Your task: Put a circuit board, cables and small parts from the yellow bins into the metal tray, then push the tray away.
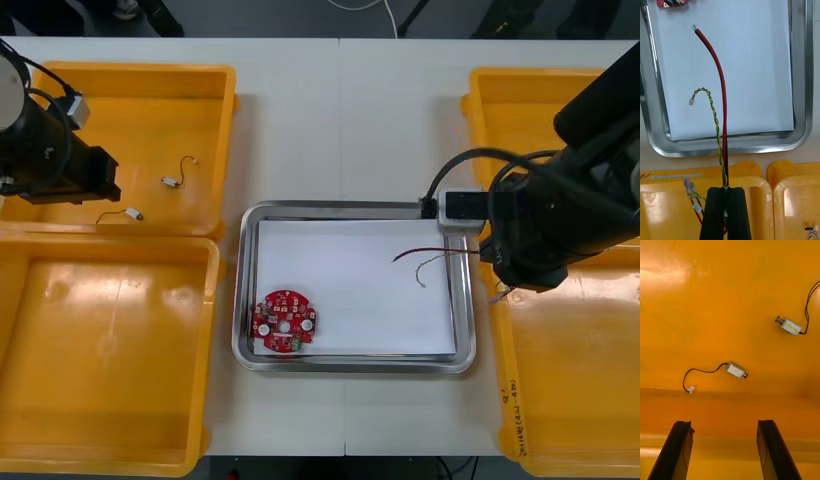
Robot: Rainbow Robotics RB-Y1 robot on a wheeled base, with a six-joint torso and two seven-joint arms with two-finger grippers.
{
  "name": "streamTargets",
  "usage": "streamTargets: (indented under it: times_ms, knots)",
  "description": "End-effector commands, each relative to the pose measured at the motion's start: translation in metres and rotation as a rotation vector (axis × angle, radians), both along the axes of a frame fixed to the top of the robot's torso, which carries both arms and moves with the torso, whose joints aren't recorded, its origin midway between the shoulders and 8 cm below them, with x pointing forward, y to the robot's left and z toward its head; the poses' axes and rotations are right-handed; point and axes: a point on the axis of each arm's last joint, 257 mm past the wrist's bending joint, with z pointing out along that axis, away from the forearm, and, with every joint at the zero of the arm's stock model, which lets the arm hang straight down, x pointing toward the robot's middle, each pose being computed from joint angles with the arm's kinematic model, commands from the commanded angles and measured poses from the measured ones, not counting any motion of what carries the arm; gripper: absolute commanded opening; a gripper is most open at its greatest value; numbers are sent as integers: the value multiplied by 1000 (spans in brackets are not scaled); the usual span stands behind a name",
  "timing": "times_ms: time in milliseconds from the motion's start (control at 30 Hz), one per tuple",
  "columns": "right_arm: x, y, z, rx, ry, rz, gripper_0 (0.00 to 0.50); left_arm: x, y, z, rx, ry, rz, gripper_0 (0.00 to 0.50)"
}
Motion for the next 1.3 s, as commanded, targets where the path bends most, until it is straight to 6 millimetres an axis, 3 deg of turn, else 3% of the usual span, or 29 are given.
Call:
streamTargets:
  times_ms: [33,233,733,933,1300]
  knots:
    - [-1,36,0,-46,-81,124,0,21,-25,13,-34,-55,83,500]
    - [-2,51,-21,-112,-102,212,0,31,-29,6,-41,-71,73,500]
    - [4,75,-85,-125,-65,219,0,47,-30,-13,-46,-92,58,500]
    - [3,79,-117,-119,-64,213,0,52,-32,-20,-39,-105,52,500]
    - [-12,79,-150,-130,-64,191,0,57,-31,-34,-27,-79,46,500]
